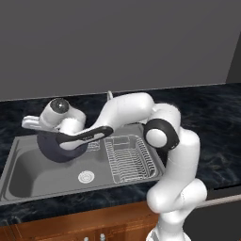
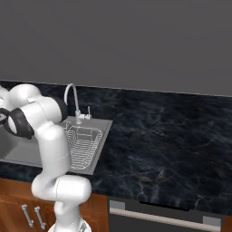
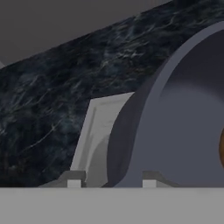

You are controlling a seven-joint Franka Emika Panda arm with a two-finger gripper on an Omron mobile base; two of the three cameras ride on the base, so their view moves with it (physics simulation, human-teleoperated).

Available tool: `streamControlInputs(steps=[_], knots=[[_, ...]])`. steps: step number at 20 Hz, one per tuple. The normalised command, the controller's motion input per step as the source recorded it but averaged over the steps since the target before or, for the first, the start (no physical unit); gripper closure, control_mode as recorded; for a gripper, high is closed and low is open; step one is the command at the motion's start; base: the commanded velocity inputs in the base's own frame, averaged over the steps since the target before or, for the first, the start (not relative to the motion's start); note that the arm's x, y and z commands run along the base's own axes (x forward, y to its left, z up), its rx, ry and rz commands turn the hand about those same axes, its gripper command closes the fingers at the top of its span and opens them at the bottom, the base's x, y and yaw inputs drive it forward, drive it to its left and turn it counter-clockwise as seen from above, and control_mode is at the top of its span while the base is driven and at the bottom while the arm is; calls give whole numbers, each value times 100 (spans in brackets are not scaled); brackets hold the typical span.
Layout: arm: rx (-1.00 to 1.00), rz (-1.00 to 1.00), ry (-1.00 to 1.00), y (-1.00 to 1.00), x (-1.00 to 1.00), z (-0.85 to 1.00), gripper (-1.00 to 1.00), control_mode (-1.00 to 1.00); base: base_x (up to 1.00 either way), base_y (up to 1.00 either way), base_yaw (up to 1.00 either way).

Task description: Dump the potato from the pot into the sink. Then turn on the water and wash the potato. Then turn off the water and put the potato back in the pot.

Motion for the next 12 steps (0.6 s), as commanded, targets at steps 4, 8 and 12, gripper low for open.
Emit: streamControlInputs(steps=[4, 8, 12], knots=[[24, 13, -10, 1, 20, -10, 100, -100, 0, 0, 0], [21, 12, -11, 1, 15, -6, 100, -100, 0, 0, 0], [18, 8, -12, 0, 22, 0, 100, -100, 0, 0, 0]])
